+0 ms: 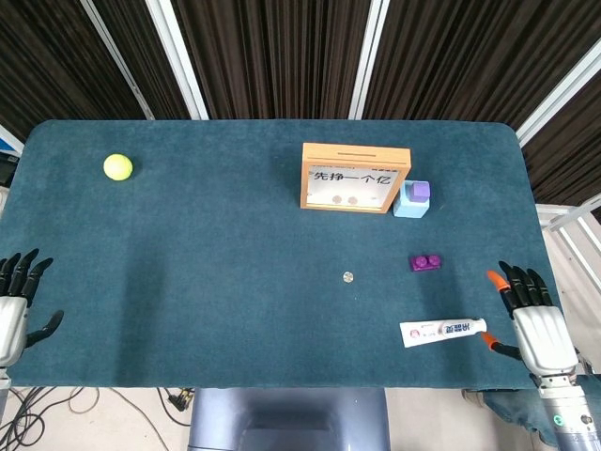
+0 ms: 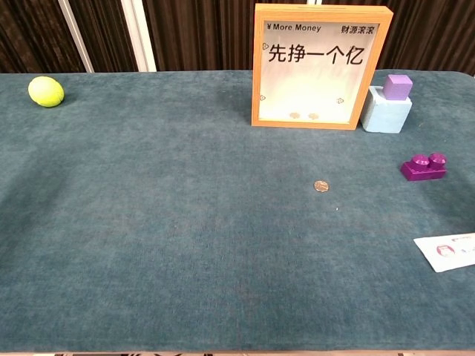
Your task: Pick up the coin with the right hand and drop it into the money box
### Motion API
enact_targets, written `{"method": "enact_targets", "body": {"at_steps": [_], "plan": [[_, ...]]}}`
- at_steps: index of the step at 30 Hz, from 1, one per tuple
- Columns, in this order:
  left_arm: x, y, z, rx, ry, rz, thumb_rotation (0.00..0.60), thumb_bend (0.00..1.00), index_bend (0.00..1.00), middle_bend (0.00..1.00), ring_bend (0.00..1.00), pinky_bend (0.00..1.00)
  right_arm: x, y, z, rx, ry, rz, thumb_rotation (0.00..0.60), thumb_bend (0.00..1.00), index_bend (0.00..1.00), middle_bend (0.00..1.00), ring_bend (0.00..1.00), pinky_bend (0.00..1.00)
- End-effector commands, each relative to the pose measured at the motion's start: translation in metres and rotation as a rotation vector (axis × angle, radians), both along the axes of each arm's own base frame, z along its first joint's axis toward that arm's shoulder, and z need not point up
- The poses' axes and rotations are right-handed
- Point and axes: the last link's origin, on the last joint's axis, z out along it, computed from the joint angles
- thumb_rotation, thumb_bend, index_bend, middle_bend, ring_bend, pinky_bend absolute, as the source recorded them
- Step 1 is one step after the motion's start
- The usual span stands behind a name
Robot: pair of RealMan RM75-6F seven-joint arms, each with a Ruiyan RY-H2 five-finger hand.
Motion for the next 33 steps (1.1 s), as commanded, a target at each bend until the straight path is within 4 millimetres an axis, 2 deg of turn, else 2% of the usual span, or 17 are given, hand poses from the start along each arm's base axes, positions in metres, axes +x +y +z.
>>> {"method": "enact_targets", "body": {"at_steps": [1, 9, 15, 25, 33], "plan": [[0.000, 0.001, 0.000, -0.001, 0.002, 0.003, 0.600, 0.25, 0.15, 0.03, 0.00, 0.07, 0.014, -0.017, -0.002, 0.050, 0.023, 0.040, 0.600, 0.27, 0.14, 0.02, 0.00, 0.00], [0.000, 0.001, 0.000, 0.003, -0.005, 0.017, 0.600, 0.24, 0.15, 0.03, 0.00, 0.05, 0.053, -0.055, -0.026, 0.134, 0.064, 0.112, 0.600, 0.27, 0.18, 0.02, 0.00, 0.00], [0.000, 0.000, 0.000, 0.001, -0.007, 0.017, 0.600, 0.24, 0.15, 0.03, 0.00, 0.05, 0.076, -0.076, -0.063, 0.225, 0.068, 0.091, 0.600, 0.27, 0.22, 0.02, 0.00, 0.00], [-0.001, 0.001, 0.000, 0.000, -0.003, 0.028, 0.600, 0.25, 0.15, 0.03, 0.00, 0.04, 0.097, -0.102, -0.105, 0.277, 0.127, 0.119, 0.600, 0.27, 0.24, 0.02, 0.00, 0.00], [-0.001, 0.001, 0.001, 0.005, -0.008, 0.035, 0.600, 0.25, 0.15, 0.03, 0.00, 0.04, 0.097, -0.113, -0.138, 0.351, 0.159, 0.082, 0.600, 0.27, 0.25, 0.02, 0.00, 0.00]]}}
